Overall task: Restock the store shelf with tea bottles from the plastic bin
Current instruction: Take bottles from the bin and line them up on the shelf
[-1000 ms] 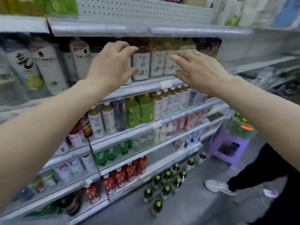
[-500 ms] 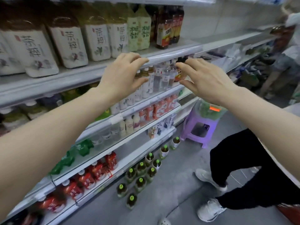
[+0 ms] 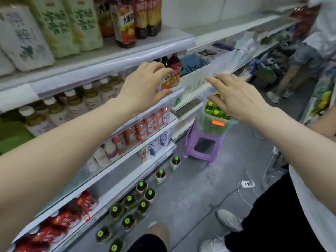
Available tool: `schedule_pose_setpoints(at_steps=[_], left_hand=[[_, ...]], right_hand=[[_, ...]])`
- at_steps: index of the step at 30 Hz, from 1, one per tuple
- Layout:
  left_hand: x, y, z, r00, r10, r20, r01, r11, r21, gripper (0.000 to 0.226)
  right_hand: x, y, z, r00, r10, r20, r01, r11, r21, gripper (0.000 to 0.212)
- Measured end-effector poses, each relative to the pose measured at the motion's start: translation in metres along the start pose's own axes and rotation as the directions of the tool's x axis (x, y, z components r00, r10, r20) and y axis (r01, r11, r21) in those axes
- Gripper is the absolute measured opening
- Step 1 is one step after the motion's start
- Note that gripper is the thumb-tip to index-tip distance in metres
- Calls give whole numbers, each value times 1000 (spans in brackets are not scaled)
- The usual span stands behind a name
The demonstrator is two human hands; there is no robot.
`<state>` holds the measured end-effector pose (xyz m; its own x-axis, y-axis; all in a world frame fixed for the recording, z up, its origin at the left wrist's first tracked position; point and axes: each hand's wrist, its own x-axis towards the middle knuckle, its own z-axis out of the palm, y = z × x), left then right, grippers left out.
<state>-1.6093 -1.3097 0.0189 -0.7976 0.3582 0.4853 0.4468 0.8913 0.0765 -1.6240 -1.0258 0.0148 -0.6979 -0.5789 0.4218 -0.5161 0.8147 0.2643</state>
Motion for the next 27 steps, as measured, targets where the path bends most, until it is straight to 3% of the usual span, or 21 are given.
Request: schedule_pose_setpoints(at_steps=[5, 10, 16, 23, 27], left_hand=[[90, 14, 80, 999, 45, 17, -44, 998, -54, 58], [187, 19, 168, 992, 106, 68, -98, 989, -108, 58], [284, 34, 266, 975, 150, 165, -117, 974, -194, 56], [348, 58, 394, 945, 90, 315, 0, 962, -274, 57], [364, 74, 475, 909, -25, 415, 153, 948, -279, 54]], right_hand=[[4, 82, 61, 992, 82, 95, -85, 996, 30, 63], [19, 172, 126, 972, 188, 144, -196, 979, 48, 52], [33, 262, 187, 924, 298, 242, -330, 938, 106, 54], [25, 359, 305, 838, 349, 420, -453, 873, 179, 56], [24, 406, 394, 797, 272, 539, -467, 844, 264, 60]])
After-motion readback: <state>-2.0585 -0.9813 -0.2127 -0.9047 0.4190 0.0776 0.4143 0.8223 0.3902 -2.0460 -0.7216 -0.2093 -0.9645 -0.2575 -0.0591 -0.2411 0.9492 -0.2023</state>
